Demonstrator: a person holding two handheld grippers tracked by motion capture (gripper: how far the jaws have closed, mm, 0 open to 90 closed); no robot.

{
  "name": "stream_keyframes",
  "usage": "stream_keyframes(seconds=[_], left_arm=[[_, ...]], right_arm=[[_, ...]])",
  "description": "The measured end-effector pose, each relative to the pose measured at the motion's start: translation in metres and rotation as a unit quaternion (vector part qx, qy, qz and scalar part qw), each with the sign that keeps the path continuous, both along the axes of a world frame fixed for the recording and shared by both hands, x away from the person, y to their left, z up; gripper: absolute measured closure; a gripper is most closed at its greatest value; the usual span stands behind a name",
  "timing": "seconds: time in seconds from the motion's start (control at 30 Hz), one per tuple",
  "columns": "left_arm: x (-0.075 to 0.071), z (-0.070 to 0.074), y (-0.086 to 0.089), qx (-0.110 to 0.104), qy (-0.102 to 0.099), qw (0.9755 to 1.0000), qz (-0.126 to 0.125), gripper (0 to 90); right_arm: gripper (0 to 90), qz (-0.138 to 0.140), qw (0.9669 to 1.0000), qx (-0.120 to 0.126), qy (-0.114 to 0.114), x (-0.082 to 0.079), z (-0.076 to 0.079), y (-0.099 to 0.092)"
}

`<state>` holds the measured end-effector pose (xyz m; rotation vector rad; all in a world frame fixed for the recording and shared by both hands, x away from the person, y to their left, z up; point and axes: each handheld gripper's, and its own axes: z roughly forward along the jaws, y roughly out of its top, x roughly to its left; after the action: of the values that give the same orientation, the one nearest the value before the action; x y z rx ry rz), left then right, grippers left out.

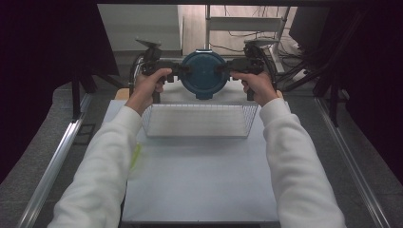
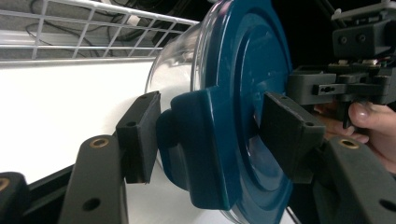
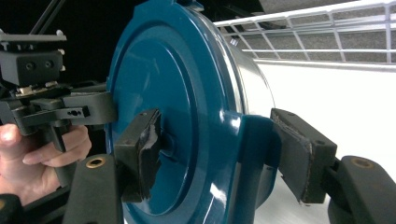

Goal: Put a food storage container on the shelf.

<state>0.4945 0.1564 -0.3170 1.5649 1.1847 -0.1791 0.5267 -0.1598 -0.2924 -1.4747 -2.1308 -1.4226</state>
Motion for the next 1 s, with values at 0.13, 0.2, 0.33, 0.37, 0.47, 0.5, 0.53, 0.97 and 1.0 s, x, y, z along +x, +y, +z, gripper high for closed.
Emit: stream_keyframes(seconds=[0.13, 0.2, 0.33, 0.37, 0.47, 0.5, 0.53, 0.97, 1.0], left_arm=[[0.007, -0.005, 0.002, -0.016, 0.013, 0.9998, 0.002, 39.7], [0.01, -0.007, 0.002, -0.019, 0.018, 0.9997, 0.003, 39.2], [0.015, -0.011, 0.002, -0.029, 0.031, 0.9991, 0.007, 38.8], [0.016, -0.013, 0.003, -0.034, 0.035, 0.9988, 0.008, 38.8], [0.019, -0.015, 0.003, -0.038, 0.044, 0.9982, 0.011, 38.7], [0.019, -0.016, 0.003, -0.041, 0.045, 0.9981, 0.013, 38.6], [0.02, -0.016, 0.002, -0.042, 0.046, 0.9979, 0.014, 38.6], [0.02, -0.02, -0.005, -0.038, 0.018, 0.9986, 0.031, 28.5], [0.019, -0.019, -0.005, -0.039, 0.014, 0.9986, 0.031, 26.0]], right_arm=[[35.2, -0.013, 0.9999, 0.001, 0.011, 0.004, -0.002, 0.002], [35.1, -0.017, 0.9997, 0.001, 0.017, 0.006, -0.003, 0.002], [34.8, -0.032, 0.9989, 0.008, 0.034, 0.009, -0.007, 0.002], [34.8, -0.036, 0.9986, 0.01, 0.037, 0.009, -0.007, 0.003], [34.7, -0.048, 0.9976, 0.013, 0.047, 0.01, -0.009, 0.003], [34.7, -0.05, 0.9975, 0.015, 0.048, 0.011, -0.01, 0.003], [34.7, -0.053, 0.9971, 0.016, 0.052, 0.011, -0.011, 0.003], [18.5, -0.068, 0.9974, -0.003, 0.027, 0.007, -0.013, 0.013], [17.8, -0.07, 0.9974, -0.004, 0.017, 0.006, -0.013, 0.013]])
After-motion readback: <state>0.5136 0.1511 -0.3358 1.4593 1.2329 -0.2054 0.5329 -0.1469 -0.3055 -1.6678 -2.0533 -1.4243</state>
